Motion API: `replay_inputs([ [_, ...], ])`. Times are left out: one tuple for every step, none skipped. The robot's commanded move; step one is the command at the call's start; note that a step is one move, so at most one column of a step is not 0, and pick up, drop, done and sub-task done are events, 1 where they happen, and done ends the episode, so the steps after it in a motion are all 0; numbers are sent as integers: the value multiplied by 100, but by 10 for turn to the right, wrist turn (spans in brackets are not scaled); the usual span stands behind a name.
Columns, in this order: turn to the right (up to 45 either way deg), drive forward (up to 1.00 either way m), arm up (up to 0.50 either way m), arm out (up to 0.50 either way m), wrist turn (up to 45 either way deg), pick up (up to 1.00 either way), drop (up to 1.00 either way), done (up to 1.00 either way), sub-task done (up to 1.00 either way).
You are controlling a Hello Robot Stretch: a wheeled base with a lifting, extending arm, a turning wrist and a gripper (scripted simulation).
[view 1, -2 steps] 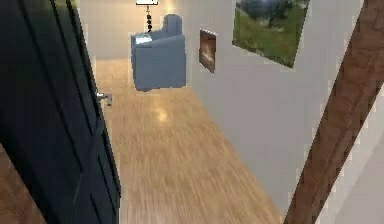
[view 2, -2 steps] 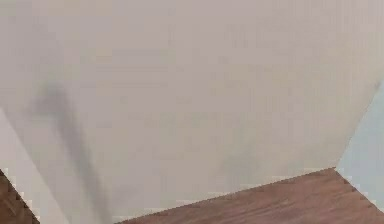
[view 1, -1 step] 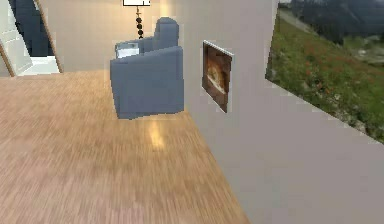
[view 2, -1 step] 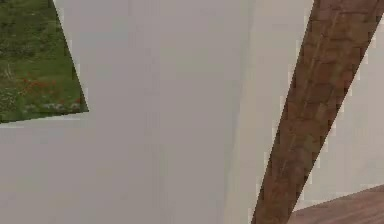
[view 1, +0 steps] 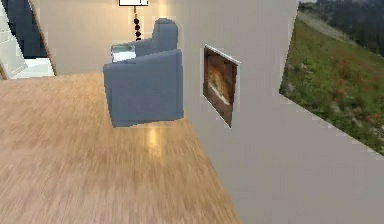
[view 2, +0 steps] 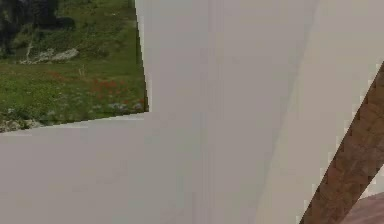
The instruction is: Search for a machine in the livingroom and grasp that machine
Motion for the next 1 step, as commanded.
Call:
replay_inputs([
  [-120, 0, 0, 0, 0, 0, 0, 0, 0],
])
